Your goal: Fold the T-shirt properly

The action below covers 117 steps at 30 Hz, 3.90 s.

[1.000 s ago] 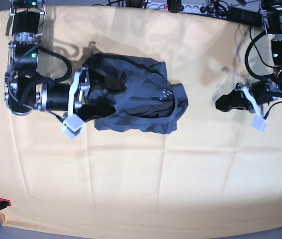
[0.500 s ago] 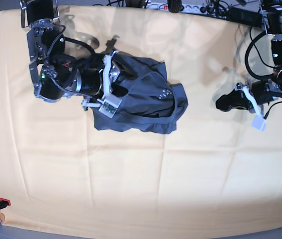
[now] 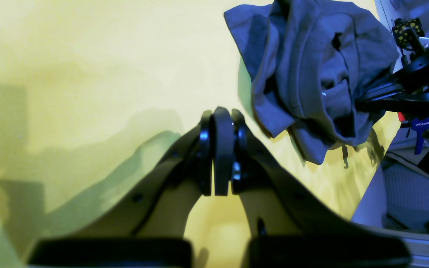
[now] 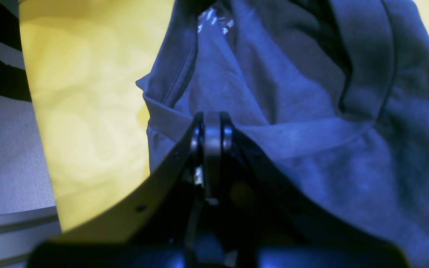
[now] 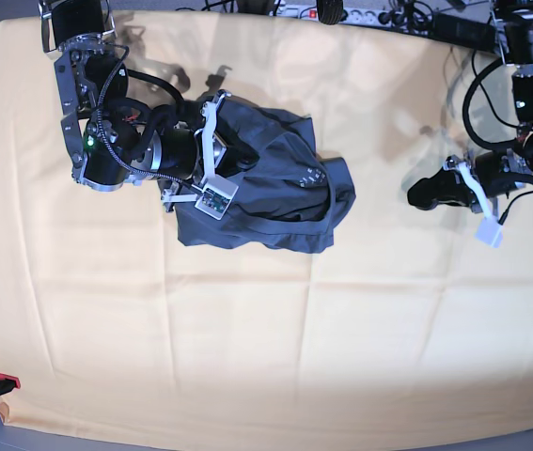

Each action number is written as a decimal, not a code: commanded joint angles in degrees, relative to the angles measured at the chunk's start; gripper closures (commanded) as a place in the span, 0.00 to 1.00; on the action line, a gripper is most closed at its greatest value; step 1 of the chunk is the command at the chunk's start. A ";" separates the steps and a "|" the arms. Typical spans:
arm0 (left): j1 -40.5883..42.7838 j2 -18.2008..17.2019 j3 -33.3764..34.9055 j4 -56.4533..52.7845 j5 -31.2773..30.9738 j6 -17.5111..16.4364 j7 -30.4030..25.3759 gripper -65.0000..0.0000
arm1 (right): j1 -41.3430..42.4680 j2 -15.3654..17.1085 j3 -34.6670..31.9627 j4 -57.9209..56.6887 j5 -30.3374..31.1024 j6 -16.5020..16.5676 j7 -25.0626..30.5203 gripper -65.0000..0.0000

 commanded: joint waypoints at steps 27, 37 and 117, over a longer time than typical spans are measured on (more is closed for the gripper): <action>-0.94 -2.10 -0.48 0.81 -9.99 -2.21 2.12 1.00 | -0.94 0.22 0.20 3.23 2.67 0.10 5.33 1.00; -0.92 -2.08 -0.48 0.81 -9.99 -2.23 2.14 1.00 | -2.89 -3.91 -0.68 10.32 11.65 0.10 4.94 1.00; 6.25 3.85 31.93 21.51 45.97 -0.52 -21.00 1.00 | 23.82 10.86 -8.50 -30.71 1.42 0.10 9.11 1.00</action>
